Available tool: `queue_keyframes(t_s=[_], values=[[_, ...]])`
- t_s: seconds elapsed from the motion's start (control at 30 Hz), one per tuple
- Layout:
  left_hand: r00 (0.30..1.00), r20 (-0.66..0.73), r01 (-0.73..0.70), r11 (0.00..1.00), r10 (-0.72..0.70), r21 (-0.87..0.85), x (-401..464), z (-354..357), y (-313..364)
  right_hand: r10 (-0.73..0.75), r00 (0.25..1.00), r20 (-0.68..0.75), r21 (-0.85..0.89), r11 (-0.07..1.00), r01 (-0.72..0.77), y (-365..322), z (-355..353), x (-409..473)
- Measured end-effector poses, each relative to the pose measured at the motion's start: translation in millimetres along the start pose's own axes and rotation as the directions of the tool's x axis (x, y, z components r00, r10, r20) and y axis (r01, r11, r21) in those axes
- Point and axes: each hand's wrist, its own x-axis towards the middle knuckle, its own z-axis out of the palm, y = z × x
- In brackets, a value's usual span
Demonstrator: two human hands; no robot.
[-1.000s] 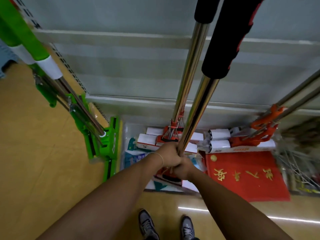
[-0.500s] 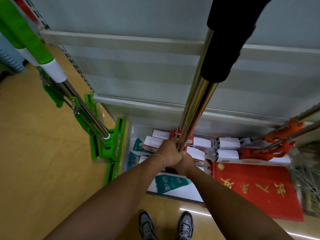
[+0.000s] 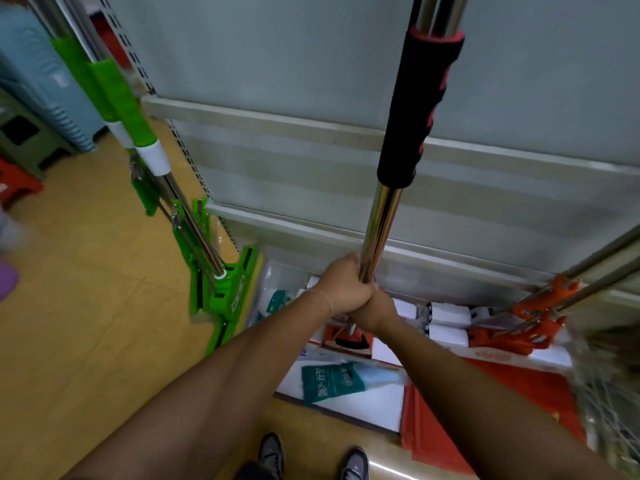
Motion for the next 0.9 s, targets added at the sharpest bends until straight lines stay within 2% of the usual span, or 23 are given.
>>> queue_keyframes(t_s=[0.17, 0.3, 0.43, 0.73, 0.9], values=[[0.996, -0.047, -0.072, 0.996, 0.069, -0.057, -6, -11, 24, 0.004, 0.994, -0.113, 0.04, 0.999, 0.001, -3, -8, -6], [0.981, -0.14, -0.153, 0.982, 0.137, -0.11, -14, -26, 40, -0.032, 0.966, -0.255, 0.058, 0.997, 0.048, -18, -23, -24], [0.962, -0.216, -0.204, 0.967, 0.17, -0.15, -21, -43, 66, 0.05, 0.909, -0.415, 0.249, 0.967, 0.06, -31, -34, -38], [0.976, -0.172, -0.148, 0.985, 0.132, -0.083, -7, -55, 90, 0.166, 0.892, -0.421, 0.34, 0.94, -0.014, -41, -47, -33], [0.986, -0.114, -0.13, 0.986, 0.118, -0.102, 8, -66, 99, 0.215, 0.869, -0.446, 0.327, 0.943, -0.066, -47, -55, -22]])
